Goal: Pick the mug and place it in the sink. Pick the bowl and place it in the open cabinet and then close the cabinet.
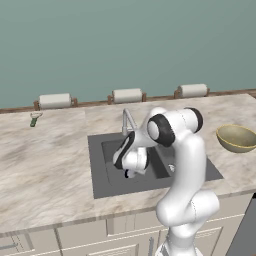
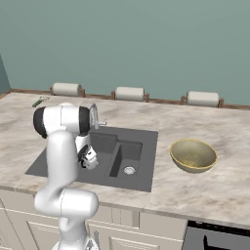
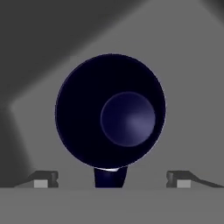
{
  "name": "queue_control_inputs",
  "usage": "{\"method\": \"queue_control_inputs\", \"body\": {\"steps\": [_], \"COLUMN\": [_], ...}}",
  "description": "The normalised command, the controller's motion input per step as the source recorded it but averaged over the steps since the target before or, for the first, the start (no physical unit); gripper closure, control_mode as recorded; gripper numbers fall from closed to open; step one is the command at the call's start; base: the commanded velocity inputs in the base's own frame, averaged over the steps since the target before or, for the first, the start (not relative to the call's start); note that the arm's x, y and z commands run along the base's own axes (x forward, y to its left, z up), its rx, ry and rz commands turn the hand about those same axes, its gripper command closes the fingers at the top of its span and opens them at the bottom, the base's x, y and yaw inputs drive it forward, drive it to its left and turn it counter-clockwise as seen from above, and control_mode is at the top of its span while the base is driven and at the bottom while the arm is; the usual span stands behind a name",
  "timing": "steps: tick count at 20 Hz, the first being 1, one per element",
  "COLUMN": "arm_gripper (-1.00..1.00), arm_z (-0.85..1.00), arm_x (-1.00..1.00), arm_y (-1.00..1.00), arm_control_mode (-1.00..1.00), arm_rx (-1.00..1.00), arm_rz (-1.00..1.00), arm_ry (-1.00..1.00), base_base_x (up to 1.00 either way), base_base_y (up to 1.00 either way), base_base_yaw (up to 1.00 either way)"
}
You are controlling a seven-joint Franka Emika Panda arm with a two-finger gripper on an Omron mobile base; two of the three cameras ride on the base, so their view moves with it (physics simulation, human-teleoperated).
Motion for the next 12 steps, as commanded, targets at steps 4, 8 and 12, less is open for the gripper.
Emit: {"method": "queue_control_inputs", "body": {"steps": [4, 8, 12], "arm_gripper": [-1.0, -1.0, -1.0], "arm_z": [0.34, 0.39, 0.58], "arm_x": [-0.39, -0.39, -0.34], "arm_y": [0.0, 0.0, -0.09], "arm_control_mode": [-1.0, -1.0, -1.0], "arm_rx": [0.0, 0.0, 0.0], "arm_rz": [0.0, 0.0, 0.0], "arm_ry": [-0.1, -0.09, -0.05], "base_base_x": [0.0, 0.0, 0.0], "base_base_y": [0.0, 0.0, 0.0], "base_base_yaw": [0.0, 0.0, 0.0]}}
